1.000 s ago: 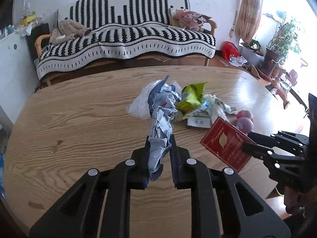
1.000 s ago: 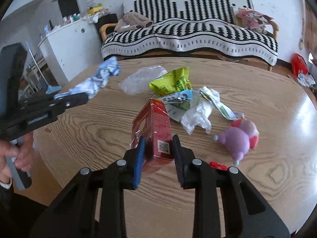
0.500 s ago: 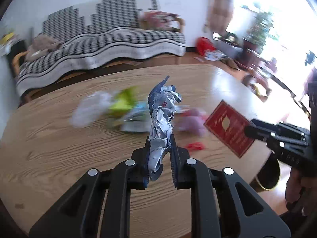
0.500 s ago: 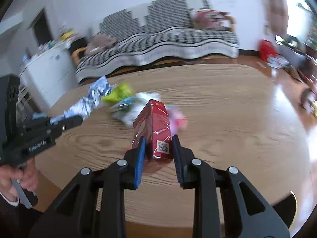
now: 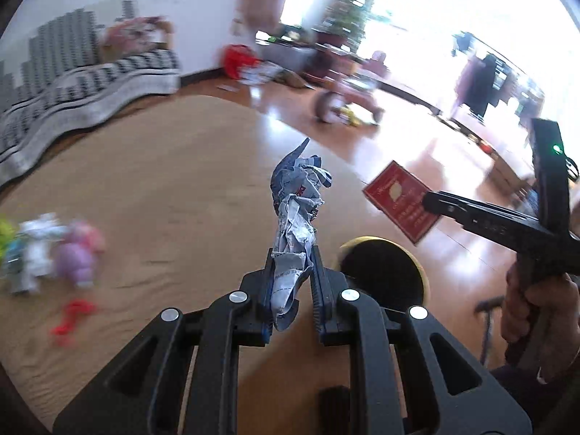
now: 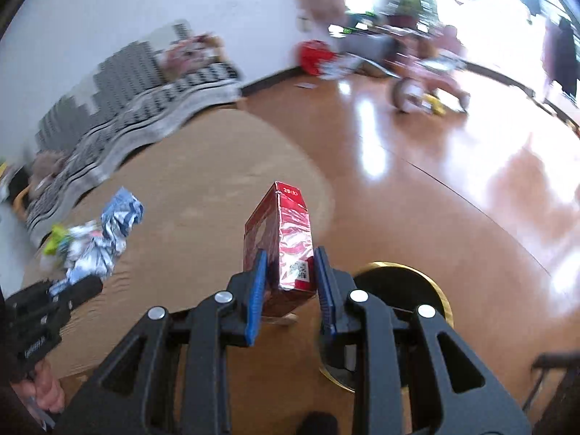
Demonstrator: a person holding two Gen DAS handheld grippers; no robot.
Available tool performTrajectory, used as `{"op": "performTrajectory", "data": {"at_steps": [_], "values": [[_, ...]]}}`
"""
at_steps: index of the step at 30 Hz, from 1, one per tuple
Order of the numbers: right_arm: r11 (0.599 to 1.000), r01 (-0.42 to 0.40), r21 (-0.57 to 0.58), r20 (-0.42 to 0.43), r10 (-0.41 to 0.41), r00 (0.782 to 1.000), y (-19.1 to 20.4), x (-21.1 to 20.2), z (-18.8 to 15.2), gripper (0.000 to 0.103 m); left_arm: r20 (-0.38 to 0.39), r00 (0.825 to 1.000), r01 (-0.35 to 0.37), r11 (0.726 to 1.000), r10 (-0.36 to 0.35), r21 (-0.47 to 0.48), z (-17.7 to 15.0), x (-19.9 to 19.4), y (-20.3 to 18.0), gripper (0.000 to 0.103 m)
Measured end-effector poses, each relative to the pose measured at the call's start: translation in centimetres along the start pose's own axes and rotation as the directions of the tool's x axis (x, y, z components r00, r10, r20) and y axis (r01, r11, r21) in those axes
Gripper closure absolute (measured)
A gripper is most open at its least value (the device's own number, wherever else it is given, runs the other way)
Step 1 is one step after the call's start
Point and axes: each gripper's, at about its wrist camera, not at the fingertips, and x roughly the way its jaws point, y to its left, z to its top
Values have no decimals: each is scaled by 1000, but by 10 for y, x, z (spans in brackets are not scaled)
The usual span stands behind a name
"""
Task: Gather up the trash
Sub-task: 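Carry the box and wrapper to the bin and open both grippers, then move both open tools back over the table toward the trash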
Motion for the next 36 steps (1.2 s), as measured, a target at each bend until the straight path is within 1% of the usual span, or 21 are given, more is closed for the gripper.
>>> {"op": "performTrajectory", "data": {"at_steps": [1, 4, 8, 11, 14, 16, 19, 25, 26, 27, 28, 29, 31, 33, 36], "values": [[999, 28, 26, -10, -28, 1000, -19, -1, -5, 76, -16, 1000, 28, 999, -27, 17, -1, 11, -16, 87], [993, 93, 75, -53, -89, 995, -55, 1, -18, 76, -61, 995, 89, 994, -84, 69, -7, 41, -53, 87], [978, 156, 136, -128, -139, 982, -92, 8, -30, 76, -119, 983, 148, 985, -137, 93, -17, 73, -80, 87], [973, 170, 156, -159, -145, 977, -101, 12, -33, 76, -161, 976, 165, 981, -147, 106, -24, 95, -92, 87], [972, 177, 154, -171, -150, 974, -101, 16, -36, 76, -187, 971, 170, 979, -148, 109, -25, 108, -93, 87], [971, 180, 157, -178, -152, 972, -98, 24, -30, 76, -197, 969, 175, 979, -152, 103, -23, 117, -92, 87], [970, 181, 160, -177, -152, 972, -96, 23, -29, 76, -206, 967, 177, 979, -153, 103, -22, 125, -93, 87], [968, 187, 169, -177, -157, 972, -98, 26, -27, 76, -214, 962, 197, 975, -172, 100, -20, 130, -97, 86], [966, 191, 174, -177, -160, 971, -97, 26, -27, 75, -215, 962, 196, 976, -171, 101, -19, 131, -97, 83], [965, 191, 179, -177, -159, 971, -99, 27, -26, 60, -217, 962, 189, 977, -164, 100, -22, 131, -99, 76], [962, 198, 188, -176, -165, 970, -101, 26, -25, 47, -221, 962, 186, 978, -161, 97, -22, 131, -98, 50], [960, 198, 198, -158, -169, 973, -102, 23, -24, 31, -208, 964, 185, 979, -163, 91, -22, 129, -98, 30], [959, 200, 199, -128, -177, 976, -101, 18, -22, 31, -175, 971, 184, 978, -165, 97, -20, 124, -98, 29], [961, 196, 194, -131, -173, 976, -100, 20, -22, 31, -173, 971, 187, 977, -168, 101, -18, 122, -98, 29], [967, 183, 180, -133, -160, 978, -96, 23, -20, 31, -156, 974, 178, 981, -164, 80, -14, 116, -91, 29]]}}
